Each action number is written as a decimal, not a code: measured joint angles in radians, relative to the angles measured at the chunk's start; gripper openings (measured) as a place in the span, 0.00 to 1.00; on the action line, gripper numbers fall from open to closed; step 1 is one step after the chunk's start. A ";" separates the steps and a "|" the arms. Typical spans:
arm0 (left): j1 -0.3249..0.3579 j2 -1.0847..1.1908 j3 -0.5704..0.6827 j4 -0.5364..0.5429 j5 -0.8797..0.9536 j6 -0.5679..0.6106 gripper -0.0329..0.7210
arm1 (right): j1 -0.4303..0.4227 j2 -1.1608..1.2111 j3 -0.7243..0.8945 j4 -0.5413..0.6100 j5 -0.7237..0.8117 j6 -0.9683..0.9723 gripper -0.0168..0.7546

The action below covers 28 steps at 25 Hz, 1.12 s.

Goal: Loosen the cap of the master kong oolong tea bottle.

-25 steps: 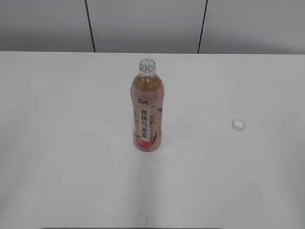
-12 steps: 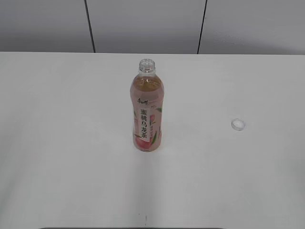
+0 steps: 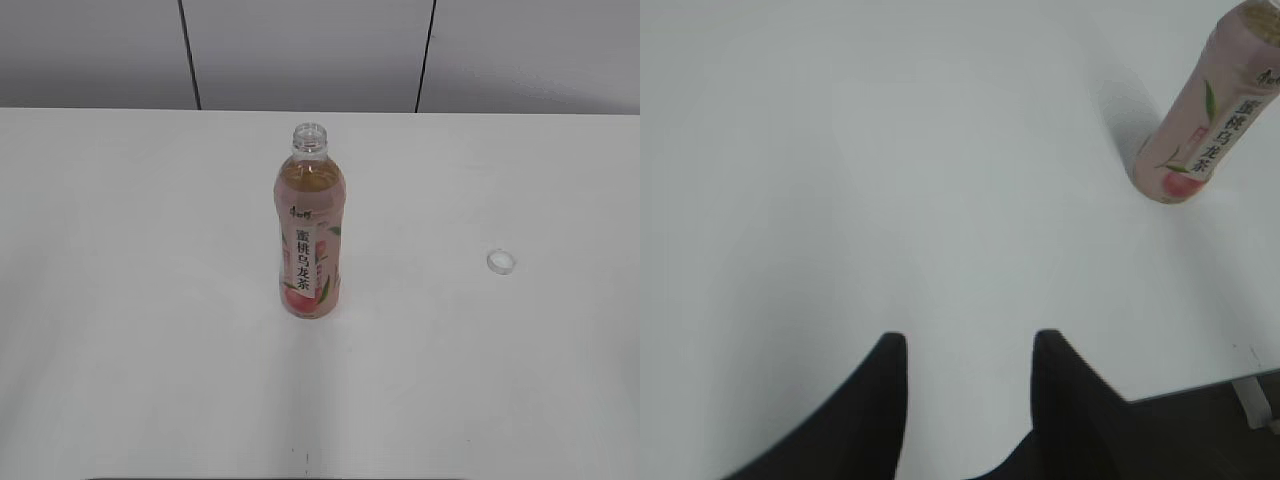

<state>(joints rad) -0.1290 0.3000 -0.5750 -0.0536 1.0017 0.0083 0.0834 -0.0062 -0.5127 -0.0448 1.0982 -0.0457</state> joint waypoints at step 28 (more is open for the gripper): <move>0.078 -0.306 0.000 -0.003 -0.003 0.000 0.37 | 0.000 0.000 0.000 -0.002 -0.001 0.000 0.75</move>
<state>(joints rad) -0.0515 -0.0063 -0.5750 -0.0565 0.9990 0.0083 0.0834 -0.0062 -0.5127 -0.0468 1.0968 -0.0457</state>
